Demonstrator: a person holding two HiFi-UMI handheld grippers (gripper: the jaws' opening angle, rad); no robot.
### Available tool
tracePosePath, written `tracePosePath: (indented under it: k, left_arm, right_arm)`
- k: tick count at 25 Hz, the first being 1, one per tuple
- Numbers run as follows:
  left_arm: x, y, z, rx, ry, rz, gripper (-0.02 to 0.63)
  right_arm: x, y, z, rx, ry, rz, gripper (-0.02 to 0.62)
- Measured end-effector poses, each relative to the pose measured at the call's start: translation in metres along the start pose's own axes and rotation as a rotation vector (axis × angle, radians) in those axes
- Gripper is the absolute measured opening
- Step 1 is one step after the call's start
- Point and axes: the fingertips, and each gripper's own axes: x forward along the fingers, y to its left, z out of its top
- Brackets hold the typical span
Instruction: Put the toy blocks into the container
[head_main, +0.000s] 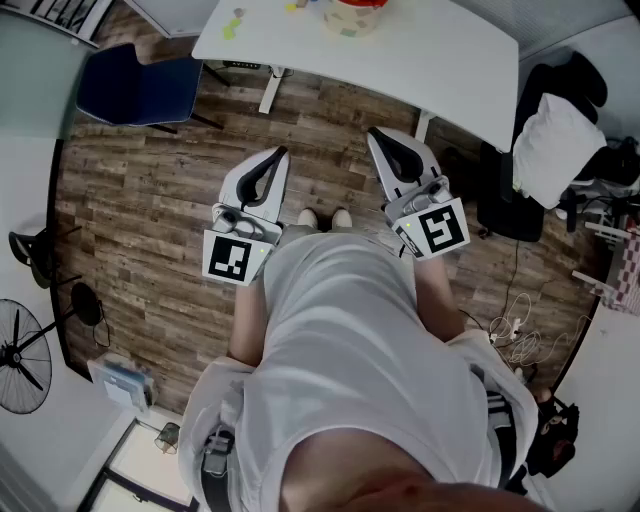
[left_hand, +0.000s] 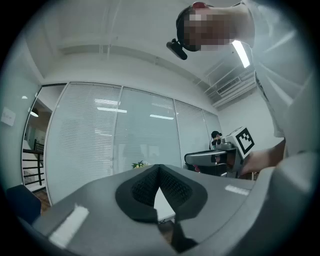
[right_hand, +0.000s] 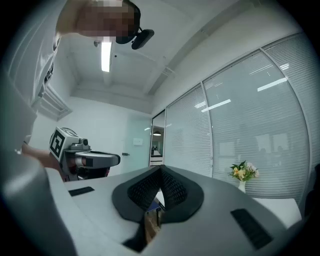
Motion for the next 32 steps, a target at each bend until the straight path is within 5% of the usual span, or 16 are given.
tracePosePath:
  k: [22,32]
  left_arm:
    - [-0.022,0.068,-0.015,-0.045,-0.017,-0.004,-0.005]
    - [0.034,0.122,-0.037,-0.036,0.027,0.031,-0.005]
  right_arm:
    - [0.049,-0.004,-0.019,0.068,0.043,-0.09,0.0]
    - [0.118,-0.064,-0.039,0.081,0.042,-0.066,0.0]
